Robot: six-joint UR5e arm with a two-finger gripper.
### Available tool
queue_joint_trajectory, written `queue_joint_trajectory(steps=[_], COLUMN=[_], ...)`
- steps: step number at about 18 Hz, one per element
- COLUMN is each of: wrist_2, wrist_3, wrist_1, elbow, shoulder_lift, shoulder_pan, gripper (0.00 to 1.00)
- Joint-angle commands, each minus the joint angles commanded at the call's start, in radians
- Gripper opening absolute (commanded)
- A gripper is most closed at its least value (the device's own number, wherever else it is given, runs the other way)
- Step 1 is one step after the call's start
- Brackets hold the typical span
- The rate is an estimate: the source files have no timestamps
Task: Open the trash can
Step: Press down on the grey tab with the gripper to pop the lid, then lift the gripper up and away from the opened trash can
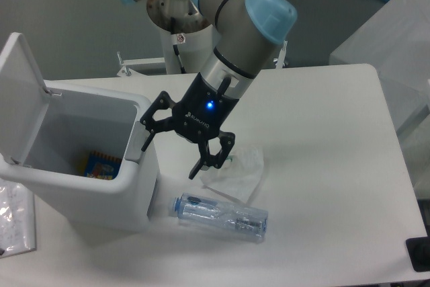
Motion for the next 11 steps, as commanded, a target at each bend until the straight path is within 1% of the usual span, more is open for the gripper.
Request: queue_joint_trajectory(steps=[1,5,7,8,9,11], wrist_2=[0.018,0.093,0.185,0.237,0.283,0.351], wrist_3=[0.003,0.035,0.083,0.118,0.153,0.245], wrist_1=[0.008,0.025,0.034,0.038,0.040,0.037], elbow=[0.014,0.078,0.095,0.100,0.101,0.112], shoulder_lift=[-0.005,-0.067,-0.106,-0.121,-0.142,-0.181], shoulder_pan=[0.012,0.054,0.081,0.103,0.139,0.169], gripper=[1.00,1.00,1.00,1.00,1.00,1.00])
